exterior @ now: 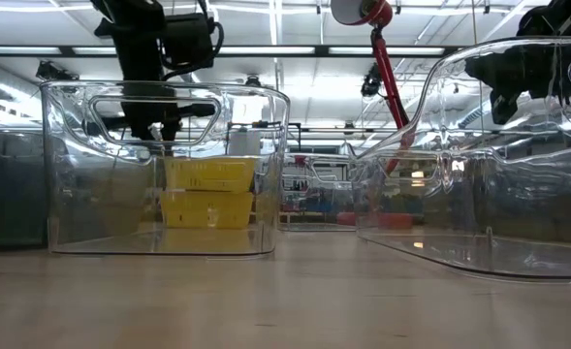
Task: Stack baskets by color
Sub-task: Stack the left yellow bin on the bottom right yellow bin
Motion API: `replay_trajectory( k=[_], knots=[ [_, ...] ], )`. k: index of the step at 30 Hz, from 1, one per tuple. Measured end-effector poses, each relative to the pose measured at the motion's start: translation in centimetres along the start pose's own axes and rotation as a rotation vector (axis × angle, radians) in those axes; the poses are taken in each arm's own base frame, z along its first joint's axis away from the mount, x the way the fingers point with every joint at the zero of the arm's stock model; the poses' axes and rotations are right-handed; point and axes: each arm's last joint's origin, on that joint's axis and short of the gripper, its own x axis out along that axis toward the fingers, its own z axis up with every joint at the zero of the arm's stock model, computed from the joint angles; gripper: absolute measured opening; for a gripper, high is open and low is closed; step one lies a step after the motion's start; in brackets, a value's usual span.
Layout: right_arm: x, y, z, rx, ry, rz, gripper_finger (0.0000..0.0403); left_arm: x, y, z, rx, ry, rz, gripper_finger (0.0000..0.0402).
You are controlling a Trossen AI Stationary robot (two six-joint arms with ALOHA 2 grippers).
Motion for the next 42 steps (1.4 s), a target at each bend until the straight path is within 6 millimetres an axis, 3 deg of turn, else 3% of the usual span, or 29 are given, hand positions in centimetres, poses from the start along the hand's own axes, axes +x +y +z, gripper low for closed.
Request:
replay_trajectory(
  k=[17,37,42],
  knots=[
    [0.0,0.0,0.0,0.0,0.0,0.0,0.0023,0.9,-0.1,-1.7,0.054,-0.026,-0.003,0.0009],
    [0.0,0.0,0.0,0.0,0.0,0.0,0.0023,1.9,-0.1,-1.4,0.077,-0.05,-0.054,0.001],
    [0.0,0.0,0.0,0.0,0.0,0.0,0.0023,1.9,-0.2,-1.2,0.051,-0.085,-0.059,0.004]
  ],
)
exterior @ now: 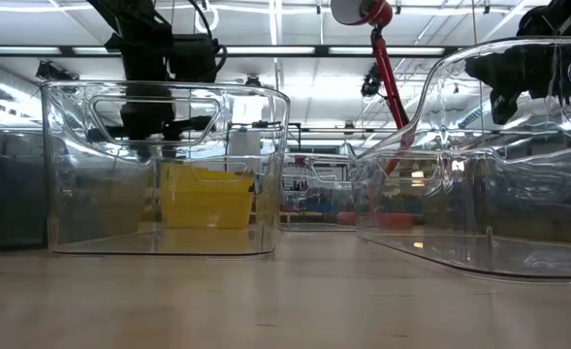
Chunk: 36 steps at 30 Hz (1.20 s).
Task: Stack baskets by color
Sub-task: Stack the left yellow bin on the bottom right yellow bin, then stack the top yellow bin on the bottom yellow bin
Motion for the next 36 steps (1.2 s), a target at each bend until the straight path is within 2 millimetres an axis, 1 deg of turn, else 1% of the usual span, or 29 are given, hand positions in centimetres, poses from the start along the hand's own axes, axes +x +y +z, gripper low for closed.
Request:
replay_trajectory(
  k=[6,10,12,15,18,21,25,28,32,36],
  knots=[
    [0.0,0.0,0.0,0.0,0.0,0.0,0.0023,0.0,0.0,0.0,-0.03,-0.008,0.001,0.011],
    [0.0,0.0,0.0,0.0,0.0,0.0,0.0023,0.0,0.0,0.1,-0.083,-0.035,0.006,0.0152],
    [0.0,0.0,0.0,0.0,0.0,0.0,0.0023,-0.1,0.0,0.1,-0.11,-0.042,0.006,0.0167],
    [0.0,0.0,0.0,0.0,0.0,0.0,0.0023,-0.7,0.2,-0.7,-0.183,-0.05,0.019,0.0179],
    [0.0,0.0,0.0,0.0,0.0,0.0,0.0023,-1.2,0.3,-1.8,-0.217,-0.043,0.002,0.0182],
    [0.0,0.0,0.0,0.0,0.0,0.0,0.0023,-1.6,0.6,-3.2,-0.256,-0.021,0.03,0.0177],
    [0.0,0.0,0.0,0.0,0.0,0.0,0.0023,-1.2,0.3,-5.2,-0.323,0.007,0.049,0.0163],
    [0.0,0.0,0.0,0.0,0.0,0.0,0.0023,-0.9,-0.2,-6.4,-0.436,0.02,0.038,0.0152],
    [0.0,0.0,0.0,0.0,0.0,0.0,0.0023,-0.8,-0.4,-6.9,-0.604,0.028,0.049,0.0139],
    [0.0,0.0,0.0,0.0,0.0,0.0,0.0023,-0.9,0.5,-6.9,-0.763,0.021,0.129,0.0125]
  ],
)
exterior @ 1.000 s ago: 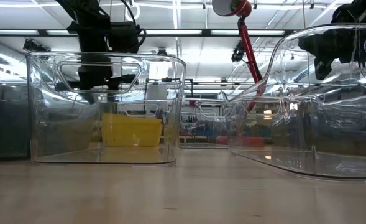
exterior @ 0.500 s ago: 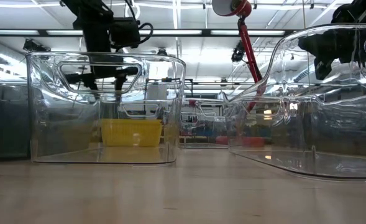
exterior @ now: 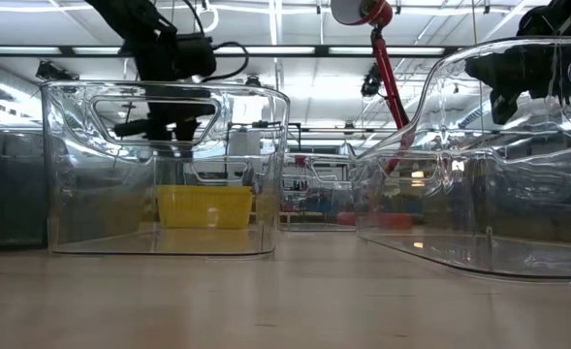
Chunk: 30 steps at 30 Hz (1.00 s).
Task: Stack baskets by color
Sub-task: Stack the top yellow bin on the bottom yellow bin
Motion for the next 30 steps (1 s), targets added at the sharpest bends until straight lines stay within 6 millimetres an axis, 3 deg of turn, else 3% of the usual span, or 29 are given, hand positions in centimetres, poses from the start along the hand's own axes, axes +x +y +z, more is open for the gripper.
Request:
replay_trajectory(
  k=[6,13,22,30],
  knots=[
    [0.0,0.0,0.0,0.0,0.0,0.0,0.0023,-0.3,1.4,0.2,-0.255,0.017,0.147,0.0097],
    [0.0,0.0,0.0,0.0,0.0,0.0,0.0023,-2.7,4.0,0.6,-0.622,-0.002,0.29,0.0061],
    [0.0,0.0,0.0,0.0,0.0,0.0,0.0023,-6.0,6.5,1.3,-0.739,-0.018,0.369,0.0031],
    [0.0,0.0,0.0,0.0,0.0,0.0,0.0023,-2.6,7.1,1.5,-0.829,0.071,0.18,0.001]
  ],
)
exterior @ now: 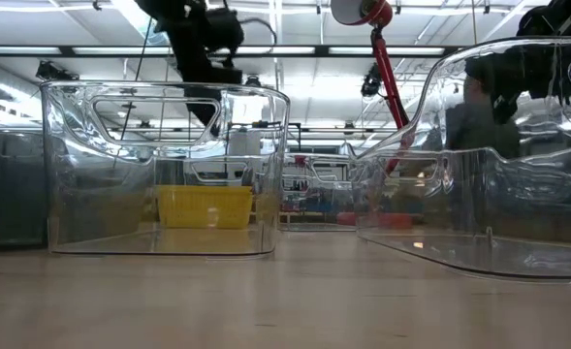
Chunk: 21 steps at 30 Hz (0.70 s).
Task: Stack baskets by color
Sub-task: Stack the top yellow bin on the bottom yellow bin
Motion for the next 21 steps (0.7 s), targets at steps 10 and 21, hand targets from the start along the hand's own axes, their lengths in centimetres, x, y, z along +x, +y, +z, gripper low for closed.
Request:
replay_trajectory(
  k=[10,21],
  knots=[
    [0.0,0.0,0.0,0.0,0.0,0.0,0.0023,5.0,2.3,1.5,-0.091,0.155,-0.179,0.0059],
    [0.0,0.0,0.0,0.0,0.0,0.0,0.0023,10.0,4.3,2.2,-0.202,0.261,-0.23,0.0176]
  ],
)
